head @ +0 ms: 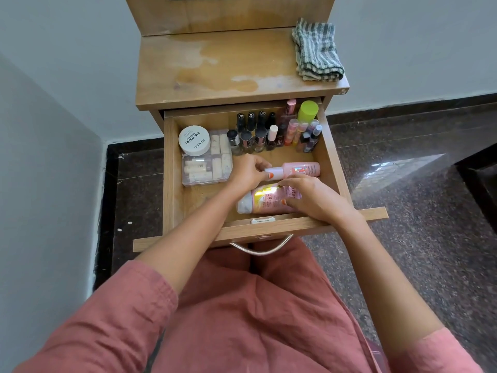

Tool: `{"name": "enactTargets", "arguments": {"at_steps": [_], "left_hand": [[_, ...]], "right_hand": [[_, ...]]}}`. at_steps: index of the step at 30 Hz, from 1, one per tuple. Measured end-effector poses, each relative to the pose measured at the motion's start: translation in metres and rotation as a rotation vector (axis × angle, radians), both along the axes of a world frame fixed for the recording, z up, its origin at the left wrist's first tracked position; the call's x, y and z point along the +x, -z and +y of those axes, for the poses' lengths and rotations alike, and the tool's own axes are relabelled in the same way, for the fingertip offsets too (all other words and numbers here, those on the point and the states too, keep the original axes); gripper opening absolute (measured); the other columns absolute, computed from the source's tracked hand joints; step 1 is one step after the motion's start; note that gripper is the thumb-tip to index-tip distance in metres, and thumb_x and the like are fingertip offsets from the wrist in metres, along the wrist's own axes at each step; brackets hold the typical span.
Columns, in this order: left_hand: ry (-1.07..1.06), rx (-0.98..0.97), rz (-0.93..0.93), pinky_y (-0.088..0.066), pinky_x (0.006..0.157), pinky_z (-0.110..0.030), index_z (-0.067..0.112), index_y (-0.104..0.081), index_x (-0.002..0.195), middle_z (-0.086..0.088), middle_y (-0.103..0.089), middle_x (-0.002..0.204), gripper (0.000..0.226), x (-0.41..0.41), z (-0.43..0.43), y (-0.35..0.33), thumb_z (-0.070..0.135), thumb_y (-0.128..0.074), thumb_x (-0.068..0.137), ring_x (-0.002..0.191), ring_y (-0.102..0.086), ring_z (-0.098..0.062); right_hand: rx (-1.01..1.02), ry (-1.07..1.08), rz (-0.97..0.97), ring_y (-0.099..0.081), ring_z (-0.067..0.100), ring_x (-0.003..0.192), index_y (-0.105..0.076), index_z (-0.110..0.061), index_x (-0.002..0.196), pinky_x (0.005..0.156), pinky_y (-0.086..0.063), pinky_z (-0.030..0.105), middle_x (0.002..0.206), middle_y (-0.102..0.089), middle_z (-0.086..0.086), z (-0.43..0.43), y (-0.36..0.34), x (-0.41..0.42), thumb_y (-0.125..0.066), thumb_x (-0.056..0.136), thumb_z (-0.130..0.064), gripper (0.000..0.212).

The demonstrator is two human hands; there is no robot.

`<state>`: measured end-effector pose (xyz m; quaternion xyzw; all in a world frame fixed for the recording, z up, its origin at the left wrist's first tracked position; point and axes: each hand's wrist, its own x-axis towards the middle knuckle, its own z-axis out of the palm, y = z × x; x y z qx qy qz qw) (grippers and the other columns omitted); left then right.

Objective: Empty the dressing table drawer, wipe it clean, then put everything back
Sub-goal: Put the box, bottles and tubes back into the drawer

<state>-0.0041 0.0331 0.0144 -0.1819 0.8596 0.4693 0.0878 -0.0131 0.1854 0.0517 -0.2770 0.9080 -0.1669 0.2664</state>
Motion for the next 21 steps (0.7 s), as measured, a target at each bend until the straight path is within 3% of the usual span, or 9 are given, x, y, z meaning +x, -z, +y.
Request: {"name": "enactTargets", "arguments": {"at_steps": [3, 11, 13, 18, 21], "left_hand": [[-0.004, 0.014, -0.020, -0.045, 0.068, -0.020, 0.005, -0.064, 0.110, -0.010, -0.064, 0.111, 0.026, 0.000, 0.001, -0.003, 0.009, -0.063, 0.085, 0.090, -0.056, -0.015], [-0.057, 0.026, -0.022, -0.044, 0.080, -0.024, 0.007, -0.061, 0.113, -0.007, -0.062, 0.115, 0.027, 0.006, -0.002, -0.012, 0.013, -0.060, 0.087, 0.103, -0.056, -0.015], [-0.093, 0.041, -0.001, -0.043, 0.084, -0.024, 0.007, -0.062, 0.112, -0.006, -0.062, 0.115, 0.027, 0.010, -0.003, -0.017, 0.013, -0.060, 0.087, 0.103, -0.055, -0.013], [-0.127, 0.065, 0.090, -0.043, 0.083, -0.018, 0.009, -0.064, 0.108, -0.005, -0.064, 0.111, 0.022, 0.031, 0.000, -0.038, 0.013, -0.060, 0.086, 0.098, -0.056, -0.011], [-0.164, 0.079, 0.197, -0.042, 0.071, -0.004, 0.013, -0.066, 0.103, 0.000, -0.066, 0.102, 0.018, 0.053, 0.010, -0.053, 0.010, -0.058, 0.087, 0.087, -0.057, -0.005]], "right_hand": [[-0.019, 0.016, -0.006, -0.044, 0.023, 0.126, -0.051, -0.013, 0.129, 0.103, -0.038, 0.038, 0.140, -0.044, 0.004, 0.000, 0.000, 0.000, -0.055, 0.089, -0.019, 0.040], [-0.019, 0.020, -0.007, -0.036, 0.021, 0.133, -0.051, -0.012, 0.128, 0.106, -0.035, 0.039, 0.142, -0.042, 0.005, 0.001, 0.002, 0.000, -0.056, 0.089, -0.019, 0.041], [-0.029, 0.027, 0.007, -0.041, 0.021, 0.130, -0.053, -0.012, 0.126, 0.104, -0.038, 0.039, 0.140, -0.045, 0.005, 0.001, 0.001, 0.000, -0.057, 0.088, -0.019, 0.039], [-0.087, 0.104, 0.087, -0.055, 0.026, 0.114, -0.056, -0.012, 0.123, 0.095, -0.044, 0.038, 0.136, -0.050, 0.008, 0.003, -0.006, 0.005, -0.055, 0.090, -0.018, 0.034], [-0.141, 0.111, 0.128, -0.056, 0.024, 0.109, -0.057, -0.014, 0.121, 0.090, -0.046, 0.038, 0.133, -0.053, 0.004, 0.003, -0.012, 0.013, -0.055, 0.089, -0.017, 0.032]]}}
